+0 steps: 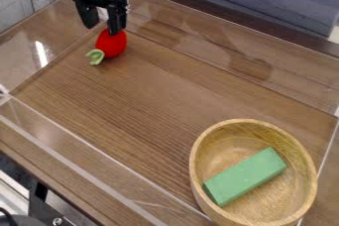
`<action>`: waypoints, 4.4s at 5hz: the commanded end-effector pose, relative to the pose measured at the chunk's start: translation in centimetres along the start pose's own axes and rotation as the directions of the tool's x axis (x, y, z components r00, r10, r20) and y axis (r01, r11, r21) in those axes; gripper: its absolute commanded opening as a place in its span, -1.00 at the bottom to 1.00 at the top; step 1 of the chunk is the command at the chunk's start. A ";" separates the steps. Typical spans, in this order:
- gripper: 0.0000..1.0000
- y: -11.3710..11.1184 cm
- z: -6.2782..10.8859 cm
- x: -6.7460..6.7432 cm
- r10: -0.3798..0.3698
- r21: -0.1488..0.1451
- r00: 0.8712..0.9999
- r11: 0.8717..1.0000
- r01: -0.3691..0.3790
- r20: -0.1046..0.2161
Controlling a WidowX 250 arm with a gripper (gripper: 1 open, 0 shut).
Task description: Move the red object to the right side of the table
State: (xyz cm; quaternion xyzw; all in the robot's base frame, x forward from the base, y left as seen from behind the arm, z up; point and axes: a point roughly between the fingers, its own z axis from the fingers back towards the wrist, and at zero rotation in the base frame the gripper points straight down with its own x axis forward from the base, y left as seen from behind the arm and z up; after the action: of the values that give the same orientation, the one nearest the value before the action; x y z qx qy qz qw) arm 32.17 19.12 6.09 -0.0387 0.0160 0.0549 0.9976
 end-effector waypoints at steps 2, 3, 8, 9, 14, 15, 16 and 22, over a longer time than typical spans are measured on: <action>1.00 -0.3 1.8 0.8 0.066 0.009 0.997 0.998 -0.066 0.048; 1.00 -1.9 1.9 1.0 0.070 0.001 0.997 0.998 -0.070 0.045; 1.00 -4.5 2.7 0.4 -0.005 0.012 1.000 1.000 0.005 0.004; -1.00 -4.4 0.9 0.2 0.027 0.017 1.000 1.000 -0.026 -0.008; -1.00 -7.8 2.9 3.0 0.049 -0.005 0.998 0.999 -0.049 0.043; -1.00 -6.9 1.3 4.5 0.051 0.015 0.998 0.999 -0.052 0.027; -1.00 -7.4 0.9 4.6 0.089 0.019 0.996 0.996 -0.090 0.019; -1.00 -6.3 -0.9 4.0 0.172 0.019 0.985 0.985 -0.172 -0.020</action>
State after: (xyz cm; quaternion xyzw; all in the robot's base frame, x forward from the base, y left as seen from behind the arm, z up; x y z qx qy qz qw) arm 36.48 12.81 4.45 -0.0350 0.0454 0.1375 0.9888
